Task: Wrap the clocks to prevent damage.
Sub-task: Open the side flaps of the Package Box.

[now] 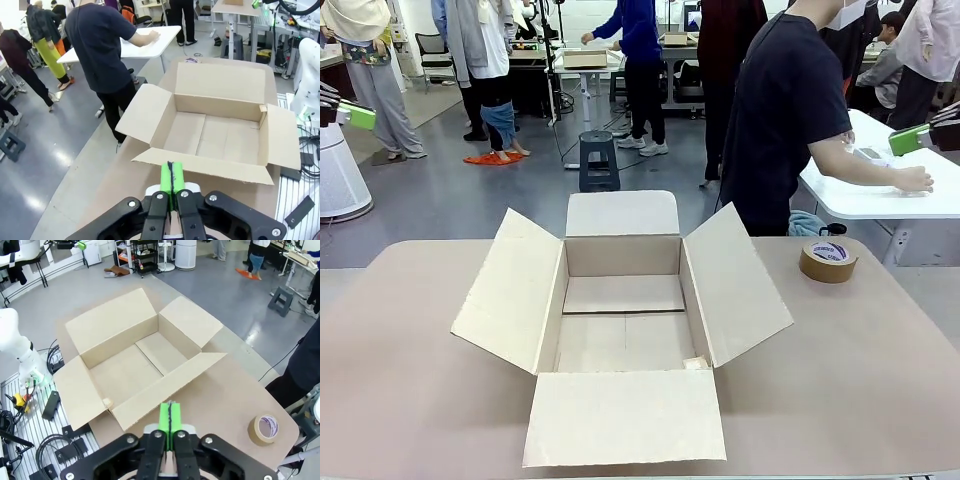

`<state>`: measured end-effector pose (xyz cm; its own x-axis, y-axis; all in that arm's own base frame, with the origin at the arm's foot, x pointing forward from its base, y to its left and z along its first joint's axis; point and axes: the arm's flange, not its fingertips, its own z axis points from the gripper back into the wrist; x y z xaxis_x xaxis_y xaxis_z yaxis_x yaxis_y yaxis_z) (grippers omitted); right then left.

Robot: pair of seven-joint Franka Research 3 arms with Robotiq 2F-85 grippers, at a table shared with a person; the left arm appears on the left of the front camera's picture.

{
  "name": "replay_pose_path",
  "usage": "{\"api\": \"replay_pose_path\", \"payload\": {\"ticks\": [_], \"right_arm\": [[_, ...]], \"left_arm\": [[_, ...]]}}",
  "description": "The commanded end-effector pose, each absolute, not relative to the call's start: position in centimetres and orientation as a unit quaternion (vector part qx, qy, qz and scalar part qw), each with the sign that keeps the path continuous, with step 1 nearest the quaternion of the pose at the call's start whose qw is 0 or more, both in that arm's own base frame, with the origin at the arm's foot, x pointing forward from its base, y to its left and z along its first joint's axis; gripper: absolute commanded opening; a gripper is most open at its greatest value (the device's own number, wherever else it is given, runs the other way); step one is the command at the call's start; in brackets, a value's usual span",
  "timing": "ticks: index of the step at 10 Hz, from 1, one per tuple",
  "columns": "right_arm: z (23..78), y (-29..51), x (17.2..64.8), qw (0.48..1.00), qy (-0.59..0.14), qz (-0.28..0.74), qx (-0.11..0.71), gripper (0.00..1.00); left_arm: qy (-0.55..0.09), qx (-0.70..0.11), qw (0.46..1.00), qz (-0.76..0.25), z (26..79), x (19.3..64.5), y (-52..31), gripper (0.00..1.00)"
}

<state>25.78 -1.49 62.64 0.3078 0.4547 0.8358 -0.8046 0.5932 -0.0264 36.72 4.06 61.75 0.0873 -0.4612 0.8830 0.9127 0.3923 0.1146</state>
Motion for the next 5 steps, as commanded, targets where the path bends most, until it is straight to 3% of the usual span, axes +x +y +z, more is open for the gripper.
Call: {"api": "replay_pose_path", "payload": {"ticks": [1,5], "right_arm": [[63.0,-1.5,25.6,0.783,-0.423,0.402,0.215,0.00],[63.1,-1.5,25.5,0.783,-0.423,0.401,0.217,0.00]], "left_arm": [[-0.456,-0.237,0.690,-0.511,61.7,36.9,4.7,0.00],[-0.454,-0.236,0.691,-0.511,61.4,37.0,5.9,0.00]]}}
